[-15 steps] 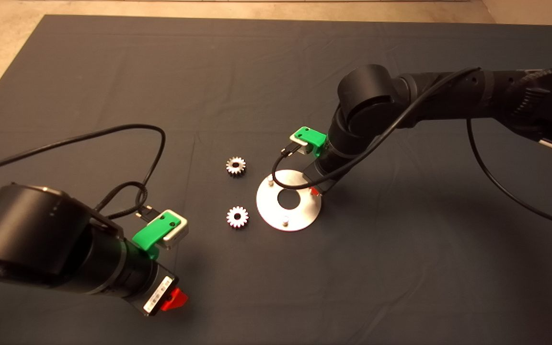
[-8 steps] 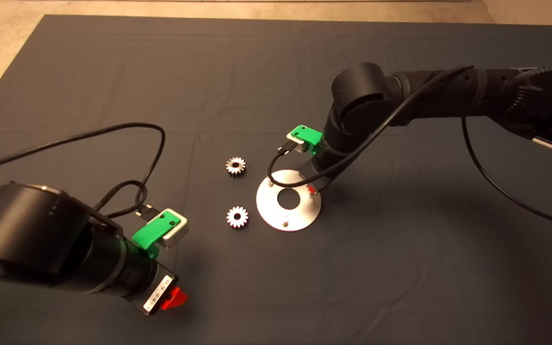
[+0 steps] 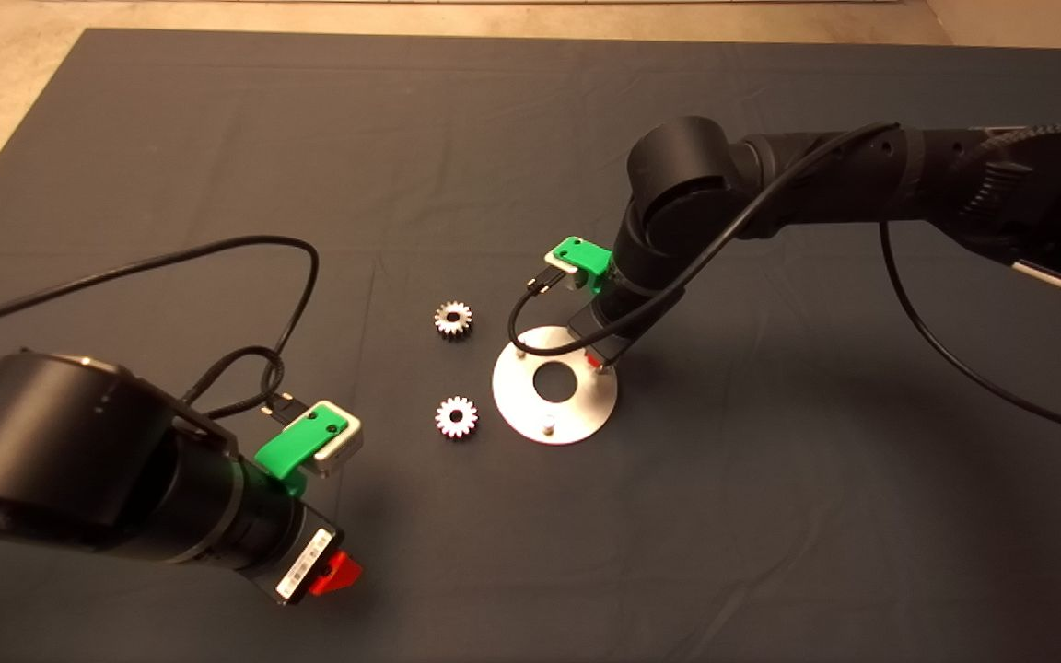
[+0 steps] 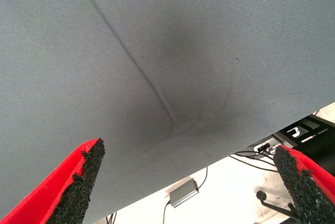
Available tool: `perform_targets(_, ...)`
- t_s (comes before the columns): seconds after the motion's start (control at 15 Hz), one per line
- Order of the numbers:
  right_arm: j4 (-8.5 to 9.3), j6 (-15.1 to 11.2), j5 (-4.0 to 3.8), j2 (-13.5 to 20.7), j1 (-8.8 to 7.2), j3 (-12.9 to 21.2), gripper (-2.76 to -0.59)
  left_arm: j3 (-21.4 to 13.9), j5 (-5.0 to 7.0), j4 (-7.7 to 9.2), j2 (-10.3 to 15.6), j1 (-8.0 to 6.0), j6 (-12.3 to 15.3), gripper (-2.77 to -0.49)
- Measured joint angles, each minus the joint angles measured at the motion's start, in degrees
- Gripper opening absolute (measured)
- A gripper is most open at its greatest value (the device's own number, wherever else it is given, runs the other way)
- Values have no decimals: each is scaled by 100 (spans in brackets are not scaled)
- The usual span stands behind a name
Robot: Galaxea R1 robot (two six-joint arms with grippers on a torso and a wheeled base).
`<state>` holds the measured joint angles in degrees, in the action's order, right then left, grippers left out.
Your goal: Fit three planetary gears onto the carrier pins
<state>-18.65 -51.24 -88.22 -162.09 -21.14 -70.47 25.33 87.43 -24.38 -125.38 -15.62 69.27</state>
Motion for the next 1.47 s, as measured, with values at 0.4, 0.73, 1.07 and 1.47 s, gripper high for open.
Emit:
perform_targets(0.4, 5, -3, 7, 37, 2, 90, -232, 0, 2, 0, 13, -1, 0, -93)
perform_targets(0.73, 22, -5, 22, 54, 20, 155, -232, 0, 0, 0, 13, -30, 0, -93)
perform_targets(1.07, 30, -4, 51, 71, 22, 176, -232, 0, 2, 2, 16, -30, 0, -93)
perform_targets(1.47, 33, 59, 79, 133, 20, 204, -232, 0, 2, 0, 16, -30, 0, -93)
